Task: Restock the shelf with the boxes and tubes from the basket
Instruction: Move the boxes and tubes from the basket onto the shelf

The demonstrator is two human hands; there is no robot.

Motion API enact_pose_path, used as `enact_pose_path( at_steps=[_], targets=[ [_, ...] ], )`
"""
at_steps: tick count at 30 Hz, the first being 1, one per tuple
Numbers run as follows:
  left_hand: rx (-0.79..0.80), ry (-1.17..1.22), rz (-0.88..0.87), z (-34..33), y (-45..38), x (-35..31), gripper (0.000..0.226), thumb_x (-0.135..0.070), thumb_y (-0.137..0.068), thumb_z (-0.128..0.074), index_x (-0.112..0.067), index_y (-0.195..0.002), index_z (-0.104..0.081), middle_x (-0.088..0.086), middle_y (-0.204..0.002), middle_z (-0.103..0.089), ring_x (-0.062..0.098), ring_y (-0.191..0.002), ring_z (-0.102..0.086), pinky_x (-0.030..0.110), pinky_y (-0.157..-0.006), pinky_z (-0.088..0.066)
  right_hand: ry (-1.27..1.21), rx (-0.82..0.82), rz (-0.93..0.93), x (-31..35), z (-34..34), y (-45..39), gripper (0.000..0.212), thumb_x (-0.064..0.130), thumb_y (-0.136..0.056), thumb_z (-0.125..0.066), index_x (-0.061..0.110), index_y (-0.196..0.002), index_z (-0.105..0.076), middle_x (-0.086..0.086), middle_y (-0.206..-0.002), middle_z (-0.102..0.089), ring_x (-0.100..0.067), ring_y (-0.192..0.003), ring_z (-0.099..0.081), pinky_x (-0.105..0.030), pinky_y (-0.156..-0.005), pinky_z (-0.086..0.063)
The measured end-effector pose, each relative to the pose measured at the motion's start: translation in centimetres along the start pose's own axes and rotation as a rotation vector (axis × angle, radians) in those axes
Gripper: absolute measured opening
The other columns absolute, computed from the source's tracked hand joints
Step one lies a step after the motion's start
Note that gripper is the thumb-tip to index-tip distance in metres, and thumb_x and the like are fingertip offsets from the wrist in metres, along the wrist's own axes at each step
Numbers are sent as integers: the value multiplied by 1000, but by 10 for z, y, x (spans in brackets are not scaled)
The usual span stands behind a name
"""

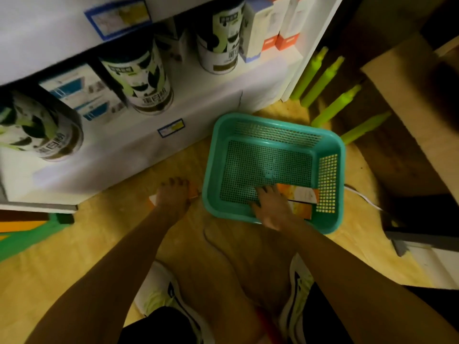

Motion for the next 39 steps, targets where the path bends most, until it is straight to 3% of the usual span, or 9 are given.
enact_pose_path(
  at_steps=[4,11,18,22,26,33,39],
  targets=[
    [-51,50,53,41,7,11,60,-46,-96,-47,-13,-145,-37,14,-141,-46,33,-125,-48,42,-96,-43,-10,-16,-19,-3,23,14,61,45,-102,-41,13,-152,-30,-15,-153,-34,-32,-142,-29,-47,-114,-28],
    [-155,40,168,106,42,27,53,-47,-93,-52,-14,-134,-46,14,-133,-51,32,-117,-51,43,-97,-38,14,-45,-21,-11,59,53,62,45,-100,-46,11,-150,-33,-16,-150,-38,-33,-138,-34,-46,-111,-32],
    [-239,70,43,138,59,-20,57,-62,-85,-55,-25,-128,-54,8,-124,-60,30,-111,-57,43,-93,-41,-5,-42,-30,-24,78,72,63,43,-97,-52,11,-148,-33,-18,-149,-37,-34,-137,-33,-47,-112,-33],
    [-265,135,-50,144,56,-55,48,-56,-86,-58,-22,-120,-58,7,-120,-63,30,-111,-59,44,-94,-43,2,-48,-31,-36,82,72,57,37,-99,-51,10,-146,-34,-17,-150,-36,-33,-139,-33,-46,-109,-32],
    [-247,138,-137,141,43,-91,51,-61,-84,-57,-22,-117,-61,7,-119,-63,29,-109,-60,42,-91,-44,7,-15,-51,-57,71,55,65,34,-94,-58,11,-149,-31,-15,-152,-36,-32,-140,-33,-44,-109,-32],
    [-203,186,-177,129,8,-125,51,-60,-84,-58,-22,-119,-58,6,-116,-63,27,-107,-61,42,-94,-46,53,22,-59,-82,45,15,67,34,-91,-63,14,-148,-33,-11,-150,-39,-31,-138,-37,-44,-108,-32],
    [-171,238,-178,121,-8,-128,48,-54,-85,-59,-19,-118,-57,5,-118,-64,25,-108,-61,40,-95,-45,250,-71,0,-92,34,0,66,45,-86,-65,21,-142,-40,-6,-144,-46,-29,-128,-43,-45,-100,-37]
  ],
)
Point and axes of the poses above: each hand's wrist, its own y-axis away from the middle knuckle, its own z-axis out of the back of the hand, x = y × z, the point moved 7 cm from there along -y, towards the middle knuckle
